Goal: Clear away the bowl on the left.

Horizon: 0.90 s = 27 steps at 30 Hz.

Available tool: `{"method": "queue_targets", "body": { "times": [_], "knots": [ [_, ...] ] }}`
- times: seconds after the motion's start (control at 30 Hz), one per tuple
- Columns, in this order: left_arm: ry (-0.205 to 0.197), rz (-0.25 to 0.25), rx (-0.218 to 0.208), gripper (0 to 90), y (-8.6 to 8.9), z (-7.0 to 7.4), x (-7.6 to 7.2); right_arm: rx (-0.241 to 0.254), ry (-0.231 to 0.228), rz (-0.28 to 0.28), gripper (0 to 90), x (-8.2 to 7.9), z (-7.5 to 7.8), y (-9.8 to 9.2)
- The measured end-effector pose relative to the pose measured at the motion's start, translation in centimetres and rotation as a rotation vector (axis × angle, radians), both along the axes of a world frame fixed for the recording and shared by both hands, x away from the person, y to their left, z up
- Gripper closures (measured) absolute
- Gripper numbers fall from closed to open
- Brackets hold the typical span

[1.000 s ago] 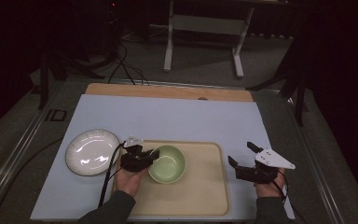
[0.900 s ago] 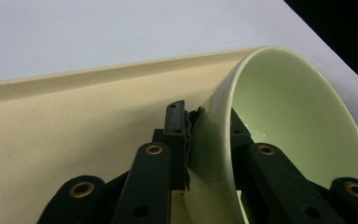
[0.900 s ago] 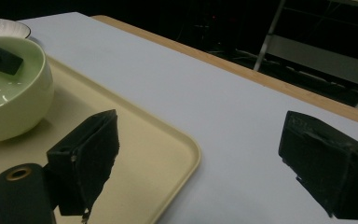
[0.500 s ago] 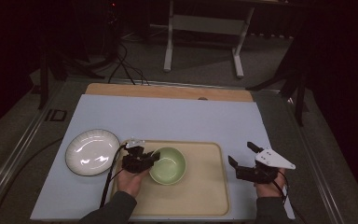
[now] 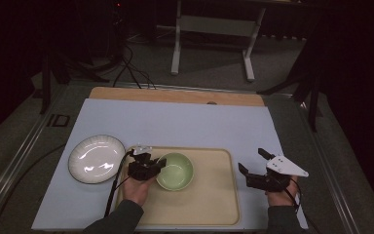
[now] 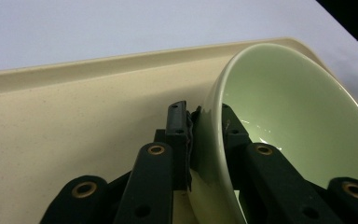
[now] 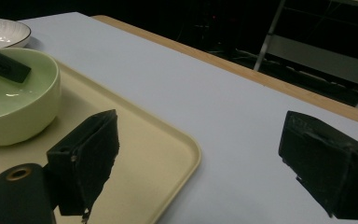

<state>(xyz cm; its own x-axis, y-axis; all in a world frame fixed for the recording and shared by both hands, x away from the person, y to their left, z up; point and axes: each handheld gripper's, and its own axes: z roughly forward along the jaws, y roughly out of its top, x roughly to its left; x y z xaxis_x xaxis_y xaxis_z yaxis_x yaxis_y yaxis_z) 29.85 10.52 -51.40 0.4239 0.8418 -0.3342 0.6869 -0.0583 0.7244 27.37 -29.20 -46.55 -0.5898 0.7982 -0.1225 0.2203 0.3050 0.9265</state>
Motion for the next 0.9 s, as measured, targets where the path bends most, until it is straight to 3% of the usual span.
{"method": "queue_targets", "body": {
  "times": [0.2, 0.27, 0.63, 0.9],
  "knots": [
    [0.018, 0.015, 0.018, 79.5, 0.2, -0.1, 0.2, -0.001, 0.000, 0.001, 11.7, 0.0, 0.0, 0.0],
    [0.012, 0.017, -0.001, 77.1, 0.3, -0.1, 0.2, -0.002, 0.000, 0.001, 11.7, 0.0, 0.0, 0.0],
    [-0.057, 0.033, -0.028, 63.0, 1.8, 2.1, -0.1, 0.001, 0.001, 0.001, 11.7, 0.0, 0.0, 0.0],
    [-0.138, 0.067, 0.038, 56.5, 3.4, 4.4, -0.8, 0.002, -0.002, 0.001, 11.7, 0.0, 0.0, 0.0]
  ]
}}
